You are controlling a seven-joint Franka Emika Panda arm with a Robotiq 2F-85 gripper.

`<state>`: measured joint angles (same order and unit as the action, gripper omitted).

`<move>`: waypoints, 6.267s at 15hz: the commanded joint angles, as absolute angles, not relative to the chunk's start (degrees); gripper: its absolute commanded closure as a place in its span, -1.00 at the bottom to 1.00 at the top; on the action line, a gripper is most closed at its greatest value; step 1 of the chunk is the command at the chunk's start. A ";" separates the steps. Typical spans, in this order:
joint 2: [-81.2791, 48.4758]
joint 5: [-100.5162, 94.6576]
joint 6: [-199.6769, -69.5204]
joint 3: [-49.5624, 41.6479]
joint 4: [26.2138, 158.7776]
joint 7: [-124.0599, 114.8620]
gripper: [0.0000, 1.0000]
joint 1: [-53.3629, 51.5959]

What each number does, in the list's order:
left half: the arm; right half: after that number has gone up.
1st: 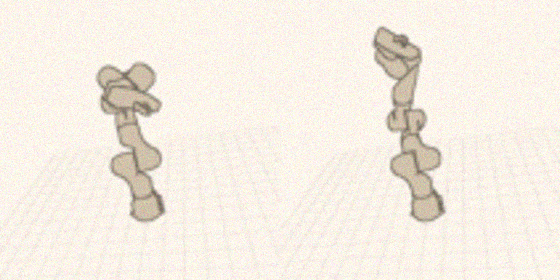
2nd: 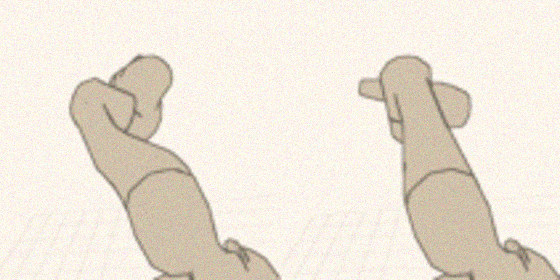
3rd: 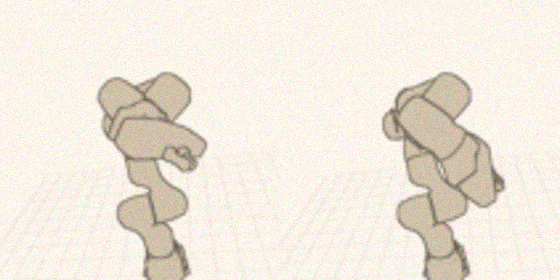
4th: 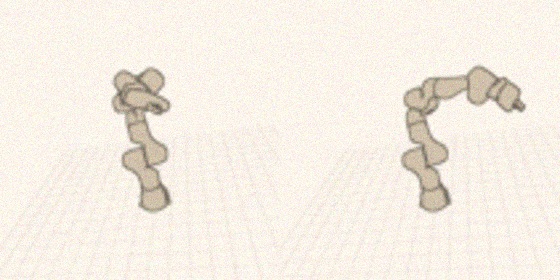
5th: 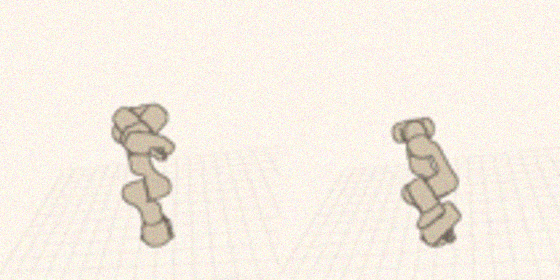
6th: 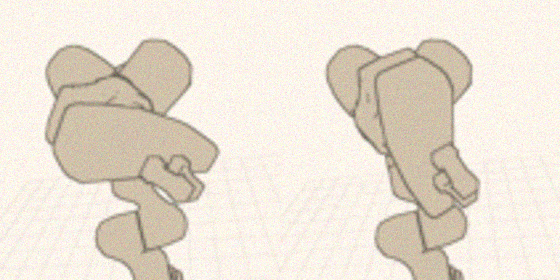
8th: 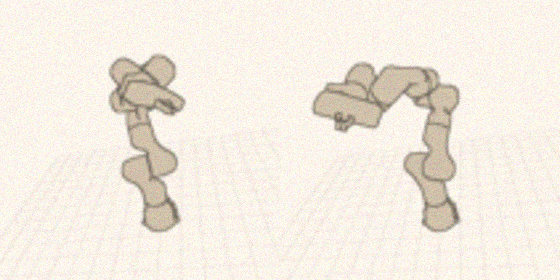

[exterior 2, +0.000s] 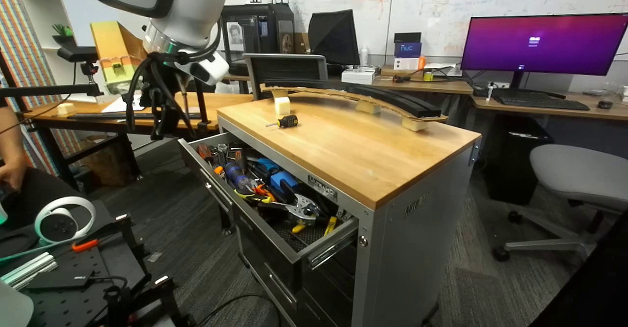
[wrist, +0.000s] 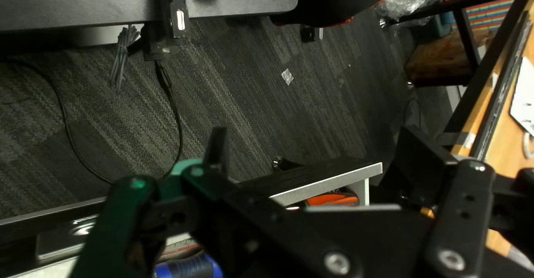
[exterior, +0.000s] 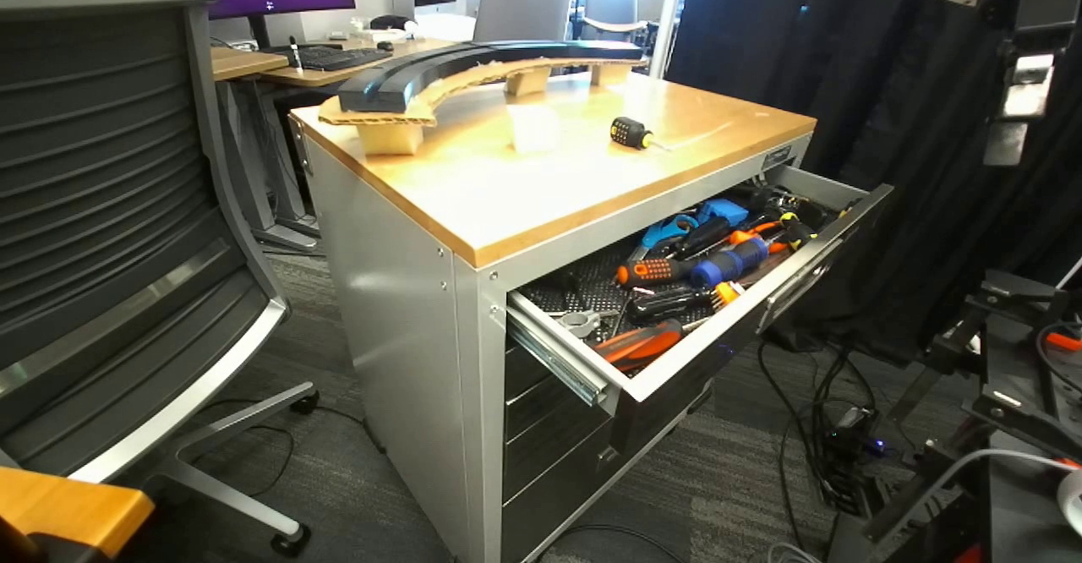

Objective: Put the screwdriver in the open drawer then close the drawer

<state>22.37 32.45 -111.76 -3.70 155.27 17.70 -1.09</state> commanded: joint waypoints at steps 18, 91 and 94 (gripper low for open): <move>19.96 33.71 -120.72 -8.84 138.51 16.57 -1.00 1.94; -9.97 42.61 -168.03 7.46 150.55 31.43 0.84 -1.48; -10.90 54.28 -174.53 11.82 147.49 39.11 0.86 -0.12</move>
